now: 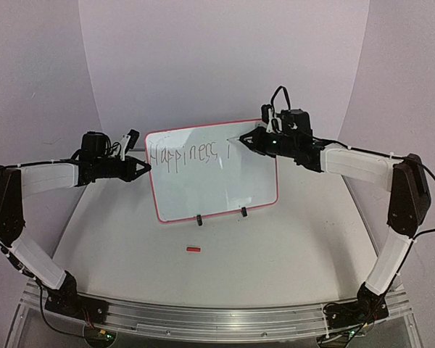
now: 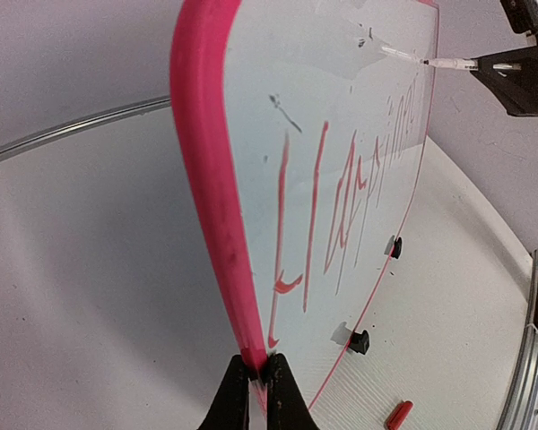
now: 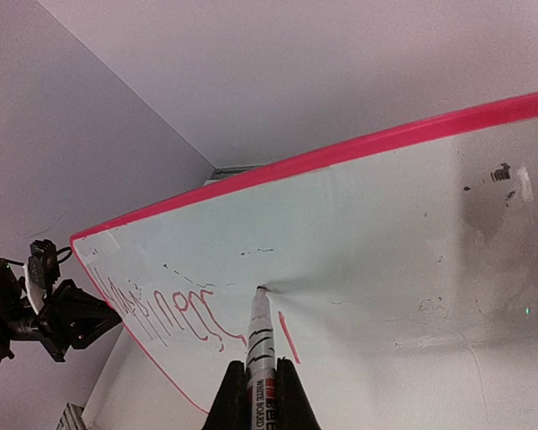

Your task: Write a sentence on the whiteboard

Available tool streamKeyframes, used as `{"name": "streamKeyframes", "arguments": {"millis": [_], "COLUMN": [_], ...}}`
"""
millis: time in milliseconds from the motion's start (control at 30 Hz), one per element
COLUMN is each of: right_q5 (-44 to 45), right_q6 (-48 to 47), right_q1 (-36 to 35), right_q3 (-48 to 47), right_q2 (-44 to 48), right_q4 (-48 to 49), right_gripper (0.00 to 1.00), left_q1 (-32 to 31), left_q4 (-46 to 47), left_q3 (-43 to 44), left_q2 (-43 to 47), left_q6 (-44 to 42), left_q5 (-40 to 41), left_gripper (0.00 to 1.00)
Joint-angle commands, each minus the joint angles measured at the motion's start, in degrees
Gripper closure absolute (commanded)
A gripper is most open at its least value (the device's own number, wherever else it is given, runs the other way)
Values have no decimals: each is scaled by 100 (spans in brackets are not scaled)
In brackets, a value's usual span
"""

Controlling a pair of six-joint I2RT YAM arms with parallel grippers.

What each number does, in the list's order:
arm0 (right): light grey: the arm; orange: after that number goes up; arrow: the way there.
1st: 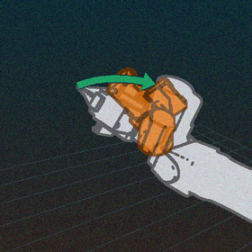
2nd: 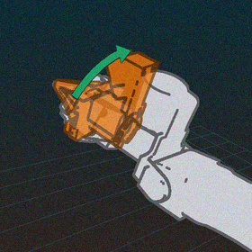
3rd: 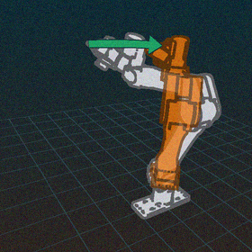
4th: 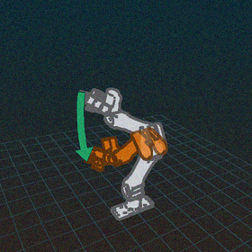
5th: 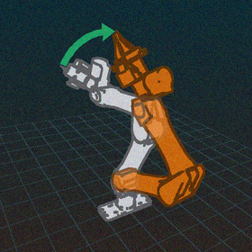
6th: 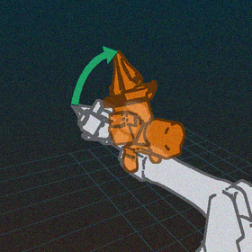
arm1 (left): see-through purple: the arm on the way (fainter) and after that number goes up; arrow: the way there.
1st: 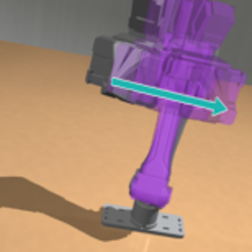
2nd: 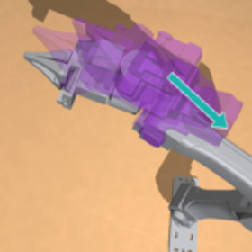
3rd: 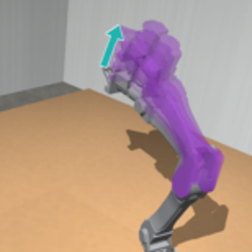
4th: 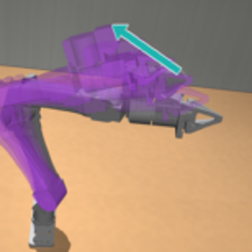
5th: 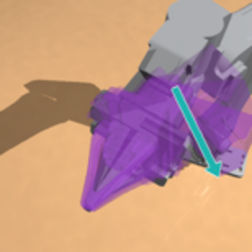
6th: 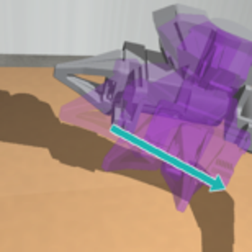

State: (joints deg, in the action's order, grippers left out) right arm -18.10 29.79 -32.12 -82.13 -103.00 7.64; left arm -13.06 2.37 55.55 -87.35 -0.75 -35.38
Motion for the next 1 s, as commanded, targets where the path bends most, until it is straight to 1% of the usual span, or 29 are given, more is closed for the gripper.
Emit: {"name": "streamKeyframes", "arguments": {"millis": [0, 300, 733, 867, 967], "right_q5": [247, 415, 385, 165, 205], "right_q6": [-108, -186, -183, -229, -260], "right_q1": [27, 26, 25, 28, 25], "right_q3": [-192, 19, 114, 247, 422], "right_q2": [-16, 174, 275, 496, 733], "right_q4": [116, 18, 1, 54, 80], "right_gripper": [100, 100, 100, 100, 100], "left_q1": [-7, -11, -7, -3, -10], "left_q4": [-132, -132, -132, -132, -132], "left_q3": [201, 211, 210, 211, 211], "left_q2": [-115, -124, -99, -98, -92], "left_q6": [-392, -388, -384, -384, -384], "left_q5": [284, 276, 275, 280, 283], "left_gripper": [100, 100, 100, 100, 100]}}
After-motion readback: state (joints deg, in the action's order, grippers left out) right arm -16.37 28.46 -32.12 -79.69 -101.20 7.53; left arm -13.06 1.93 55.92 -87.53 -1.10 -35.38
